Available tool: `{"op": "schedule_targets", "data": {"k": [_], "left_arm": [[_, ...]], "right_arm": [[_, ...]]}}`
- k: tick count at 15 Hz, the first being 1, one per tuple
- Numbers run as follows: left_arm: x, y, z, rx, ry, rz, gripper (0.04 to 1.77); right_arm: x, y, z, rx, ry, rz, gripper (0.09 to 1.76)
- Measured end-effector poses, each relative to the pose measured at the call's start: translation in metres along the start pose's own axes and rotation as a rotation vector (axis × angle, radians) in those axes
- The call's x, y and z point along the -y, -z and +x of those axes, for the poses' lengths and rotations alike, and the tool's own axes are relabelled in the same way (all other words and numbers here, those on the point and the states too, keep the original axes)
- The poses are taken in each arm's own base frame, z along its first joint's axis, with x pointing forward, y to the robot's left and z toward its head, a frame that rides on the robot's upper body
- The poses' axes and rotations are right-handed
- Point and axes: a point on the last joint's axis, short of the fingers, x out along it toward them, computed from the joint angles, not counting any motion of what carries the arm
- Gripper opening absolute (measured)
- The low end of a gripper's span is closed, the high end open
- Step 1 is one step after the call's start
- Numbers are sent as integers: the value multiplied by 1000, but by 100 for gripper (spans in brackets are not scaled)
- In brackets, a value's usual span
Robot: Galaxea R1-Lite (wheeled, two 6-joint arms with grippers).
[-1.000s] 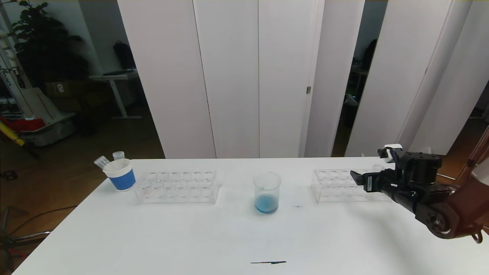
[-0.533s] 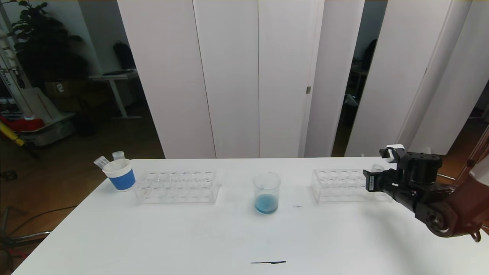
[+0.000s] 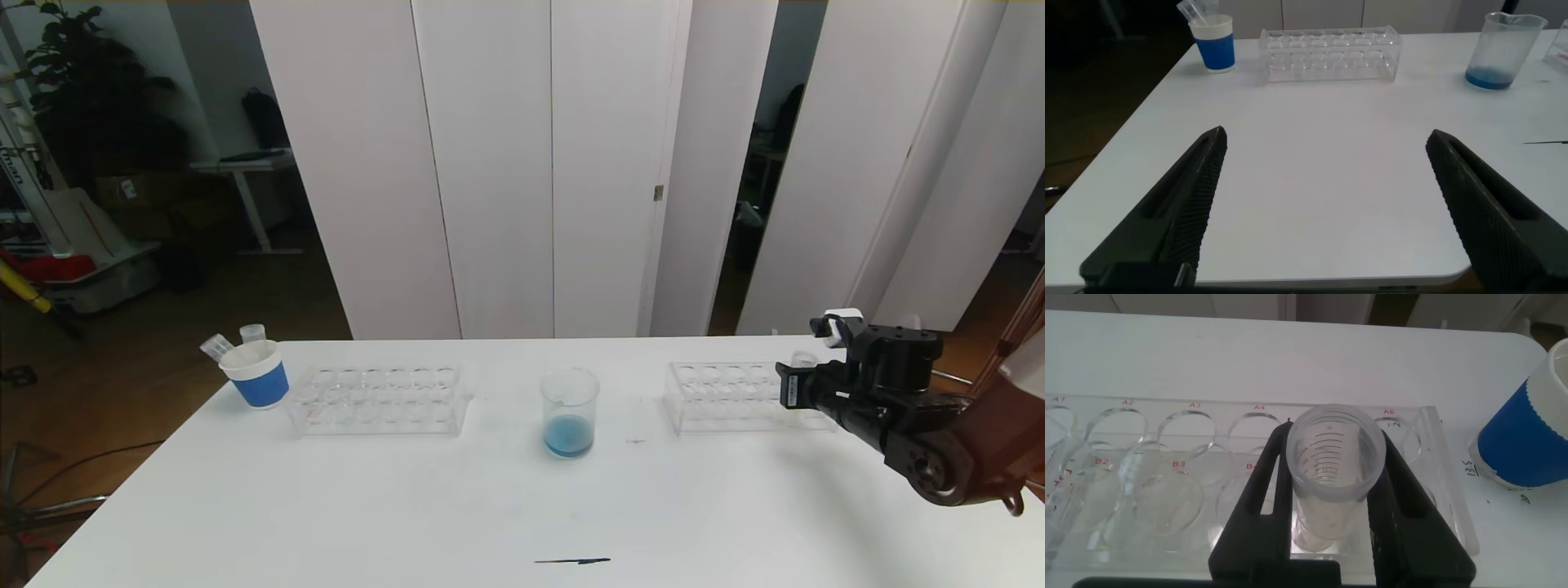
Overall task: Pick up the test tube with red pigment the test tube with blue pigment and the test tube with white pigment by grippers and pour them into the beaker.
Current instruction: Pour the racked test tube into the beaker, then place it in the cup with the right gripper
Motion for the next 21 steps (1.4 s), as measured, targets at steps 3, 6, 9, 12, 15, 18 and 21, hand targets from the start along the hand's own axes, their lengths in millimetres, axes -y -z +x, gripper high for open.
{"op": "schedule_targets", "data": {"k": [3,6,9,12,15,18,21], "left_arm": [[0,0,0,0,0,0,174],[0,0,0,0,0,0,174],[0,0,0,0,0,0,174],[0,0,0,0,0,0,174],[0,0,0,0,0,0,174],[0,0,0,0,0,0,174],[0,0,0,0,0,0,174]], "right_arm": [[0,-2,-1,2,-2,0,60],[0,-12,-5,30,-5,13,60],[1,-28,-15,70,-8,19,60],[2,-43,-28,89,-12,21,60],[2,-65,-35,109,-19,22,60],[3,-101,-34,135,-67,20,60],[0,-142,-33,140,-174,9,60]]}}
